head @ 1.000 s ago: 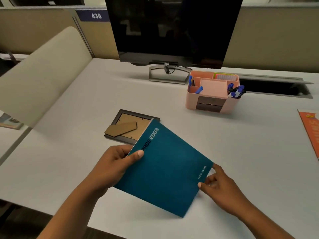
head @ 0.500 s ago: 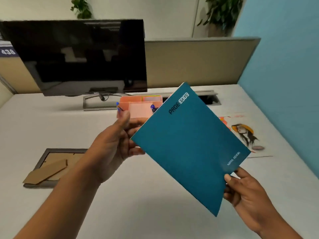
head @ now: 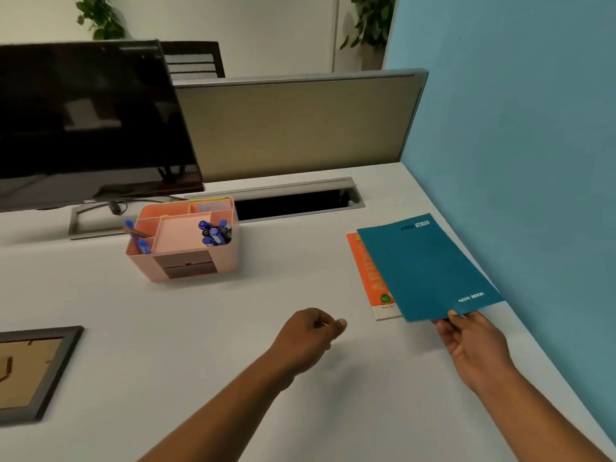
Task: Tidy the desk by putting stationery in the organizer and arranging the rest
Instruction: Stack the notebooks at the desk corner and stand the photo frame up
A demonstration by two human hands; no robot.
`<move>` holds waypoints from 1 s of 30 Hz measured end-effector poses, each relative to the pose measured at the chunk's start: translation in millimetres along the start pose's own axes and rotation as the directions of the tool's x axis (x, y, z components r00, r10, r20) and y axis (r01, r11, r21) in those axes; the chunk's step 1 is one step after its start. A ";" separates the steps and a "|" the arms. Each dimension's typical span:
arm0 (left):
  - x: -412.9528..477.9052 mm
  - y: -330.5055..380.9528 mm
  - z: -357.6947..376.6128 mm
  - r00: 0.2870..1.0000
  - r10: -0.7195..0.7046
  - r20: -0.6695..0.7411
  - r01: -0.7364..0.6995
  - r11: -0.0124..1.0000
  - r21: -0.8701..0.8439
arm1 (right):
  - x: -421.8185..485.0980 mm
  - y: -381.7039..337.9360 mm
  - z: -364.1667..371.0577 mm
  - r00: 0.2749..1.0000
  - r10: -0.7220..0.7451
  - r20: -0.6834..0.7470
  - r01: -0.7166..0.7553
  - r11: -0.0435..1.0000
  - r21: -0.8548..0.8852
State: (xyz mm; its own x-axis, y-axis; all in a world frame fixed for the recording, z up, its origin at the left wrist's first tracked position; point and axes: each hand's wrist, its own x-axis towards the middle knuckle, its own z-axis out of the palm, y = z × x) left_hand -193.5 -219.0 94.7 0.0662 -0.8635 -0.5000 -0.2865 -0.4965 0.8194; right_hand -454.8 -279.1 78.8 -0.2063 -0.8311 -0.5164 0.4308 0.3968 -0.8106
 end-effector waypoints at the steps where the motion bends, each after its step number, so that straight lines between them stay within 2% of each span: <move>1: 7.1 -0.8 6.8 1.000 -0.002 -0.008 0.002 0.999 0.036 | 8.1 1.6 2.0 1.000 0.015 -0.009 -0.015 1.000 -0.001; 5: 32.9 5.1 26.0 0.998 0.021 -0.052 -0.011 0.980 0.197 | 30.2 8.7 6.7 0.995 0.099 -0.018 -0.100 0.994 -0.034; 7: 45.9 9.5 32.8 0.997 0.043 -0.067 -0.024 0.964 0.264 | 35.6 11.0 2.8 0.989 0.100 -0.112 -0.118 0.980 -0.161; 8: 52.9 11.2 36.3 0.997 0.046 -0.069 -0.024 0.957 0.290 | 37.4 11.9 -2.6 0.985 0.059 -0.163 -0.103 0.955 -0.278; 9: 59.7 12.2 40.4 0.997 0.042 -0.069 -0.018 0.948 0.317 | 38.8 11.4 -9.2 0.980 -0.019 -0.198 -0.069 0.899 -0.432; 11: 71.3 11.7 49.1 0.996 0.048 -0.078 -0.015 0.928 0.372 | 43.6 4.7 -20.8 0.950 -0.265 -0.165 0.055 0.662 -0.748; 12: 76.8 11.4 53.4 0.995 0.065 -0.081 -0.028 0.917 0.398 | 47.9 -1.2 -24.0 0.924 -0.368 -0.100 0.124 0.538 -0.834; 13: 81.9 11.5 57.8 0.993 0.090 -0.076 -0.049 0.904 0.425 | 54.6 -7.7 -26.6 0.900 -0.434 -0.031 0.194 0.464 -0.864; 14: 86.9 12.1 61.8 0.992 0.114 -0.062 -0.074 0.891 0.449 | 63.3 -13.9 -27.3 0.886 -0.462 0.044 0.268 0.433 -0.861; 16: 96.5 15.3 69.3 0.989 0.148 -0.014 -0.122 0.863 0.490 | 87.9 -23.0 -26.6 0.888 -0.410 0.211 0.376 0.380 -0.845; 17: 100.7 16.6 72.7 0.986 0.169 0.009 -0.150 0.847 0.510 | 99.8 -25.8 -25.1 0.886 -0.354 0.299 0.415 0.318 -0.853; 19: 106.8 18.0 79.6 0.975 0.220 0.036 -0.202 0.805 0.558 | 120.0 -25.1 -24.9 0.857 -0.283 0.430 0.477 0.122 -0.870; 21: 110.6 16.5 84.7 0.963 0.266 0.047 -0.238 0.756 0.610 | 131.8 -20.6 -23.4 0.821 -0.282 0.496 0.506 -0.041 -0.861; 24: 114.4 12.6 86.6 0.948 0.316 0.025 -0.258 0.724 0.640 | 135.4 -16.2 -15.9 0.813 -0.333 0.477 0.487 -0.059 -0.871; 30: 115.8 9.7 85.1 0.949 0.315 0.012 -0.259 0.759 0.597 | 135.6 -3.9 -5.5 0.826 -0.383 0.412 0.417 -0.075 -0.906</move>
State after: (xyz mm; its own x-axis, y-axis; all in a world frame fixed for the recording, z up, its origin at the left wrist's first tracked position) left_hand -270.0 -316.2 20.9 -0.0387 -0.9747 -0.2199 -0.8053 -0.0999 0.5843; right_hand -489.3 -391.2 10.5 0.0267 -0.9996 -0.0022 -0.9142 -0.0236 -0.4045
